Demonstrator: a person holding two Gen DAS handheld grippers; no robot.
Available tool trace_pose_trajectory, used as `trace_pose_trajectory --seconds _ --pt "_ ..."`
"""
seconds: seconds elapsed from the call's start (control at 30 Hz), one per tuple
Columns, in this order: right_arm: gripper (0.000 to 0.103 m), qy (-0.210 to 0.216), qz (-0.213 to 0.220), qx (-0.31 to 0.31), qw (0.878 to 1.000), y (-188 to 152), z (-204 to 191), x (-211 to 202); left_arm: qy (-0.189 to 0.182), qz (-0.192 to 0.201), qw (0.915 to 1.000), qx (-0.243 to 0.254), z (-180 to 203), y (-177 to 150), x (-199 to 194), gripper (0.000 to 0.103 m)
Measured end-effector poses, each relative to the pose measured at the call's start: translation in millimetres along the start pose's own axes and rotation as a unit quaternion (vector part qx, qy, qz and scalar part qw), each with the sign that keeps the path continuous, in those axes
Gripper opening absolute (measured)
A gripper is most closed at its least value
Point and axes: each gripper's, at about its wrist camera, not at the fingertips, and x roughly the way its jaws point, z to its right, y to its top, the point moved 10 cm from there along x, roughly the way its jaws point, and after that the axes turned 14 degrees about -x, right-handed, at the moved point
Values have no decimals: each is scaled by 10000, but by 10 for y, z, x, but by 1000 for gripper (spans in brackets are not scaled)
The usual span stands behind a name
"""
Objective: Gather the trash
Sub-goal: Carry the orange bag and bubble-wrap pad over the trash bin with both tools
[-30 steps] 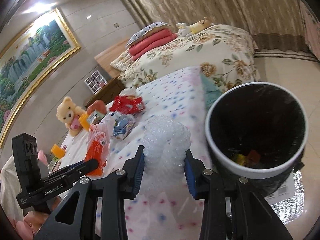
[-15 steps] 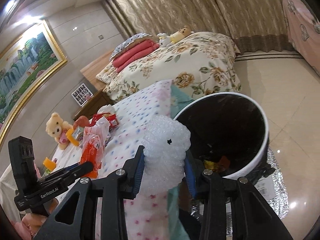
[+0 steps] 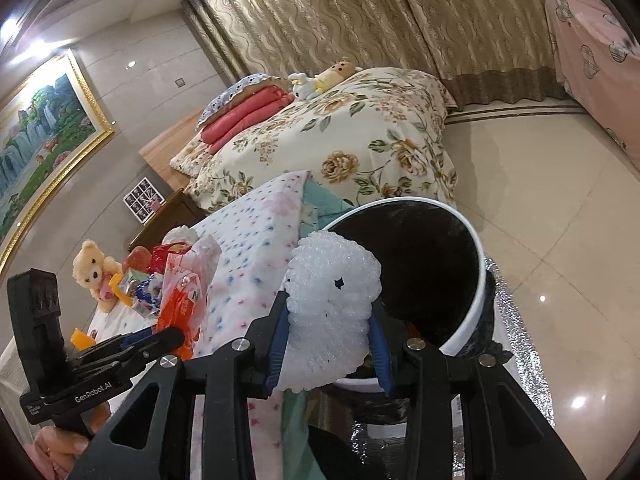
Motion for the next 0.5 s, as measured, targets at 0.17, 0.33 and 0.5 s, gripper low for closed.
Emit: trace_pose_trajectory --seconds 0.17,0.33,0.5 --pt "38 -54 -5 28 10000 22 95 4 -17 13 9999 114 150 83 94 33" --pt "38 -101 -20 52 9999 63 183 17 -36 9 9999 149 244 154 176 33" --pt "38 -105 -54 86 9999 80 255 43 17 -81 9997 238 319 171 293 33"
